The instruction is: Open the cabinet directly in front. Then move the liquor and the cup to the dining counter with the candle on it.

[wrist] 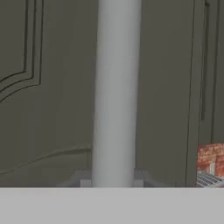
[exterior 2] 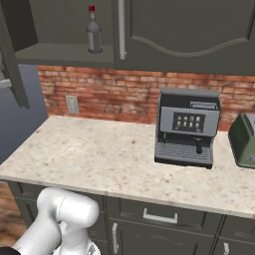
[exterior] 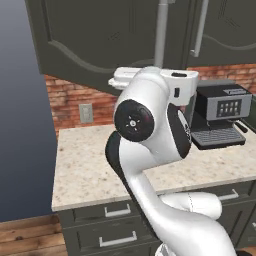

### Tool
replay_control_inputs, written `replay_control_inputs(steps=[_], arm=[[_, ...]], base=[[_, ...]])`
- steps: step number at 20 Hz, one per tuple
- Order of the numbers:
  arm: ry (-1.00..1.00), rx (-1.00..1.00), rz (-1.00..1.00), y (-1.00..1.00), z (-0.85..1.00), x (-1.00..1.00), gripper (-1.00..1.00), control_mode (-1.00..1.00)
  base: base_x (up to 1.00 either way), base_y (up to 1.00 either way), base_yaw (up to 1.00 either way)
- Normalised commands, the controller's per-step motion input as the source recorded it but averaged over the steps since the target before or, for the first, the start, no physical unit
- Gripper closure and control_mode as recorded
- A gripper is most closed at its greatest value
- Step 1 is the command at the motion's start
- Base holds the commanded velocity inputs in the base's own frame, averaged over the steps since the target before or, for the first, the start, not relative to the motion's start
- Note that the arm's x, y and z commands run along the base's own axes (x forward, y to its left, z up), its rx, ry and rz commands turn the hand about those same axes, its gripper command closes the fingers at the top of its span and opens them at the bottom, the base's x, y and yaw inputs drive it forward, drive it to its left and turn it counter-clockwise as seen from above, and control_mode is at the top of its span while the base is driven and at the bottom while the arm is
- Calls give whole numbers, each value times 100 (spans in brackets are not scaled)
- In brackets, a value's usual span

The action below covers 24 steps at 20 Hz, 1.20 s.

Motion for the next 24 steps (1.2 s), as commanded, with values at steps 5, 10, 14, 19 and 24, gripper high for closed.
replay_control_inputs(steps=[5,10,14,19,24], arm=[[1,-1,-7,70,-21,-41,-100,-100],[-1,2,0,-13,-5,-38,-100,-100],[-11,11,-1,-54,-7,-97,-100,-100],[-1,21,0,-92,10,-30,-100,-100],[-3,16,1,-98,0,-63,-100,-100]], base=[[0,0,0],[0,0,0],[0,0,0],[0,0,0],[0,0,0]])
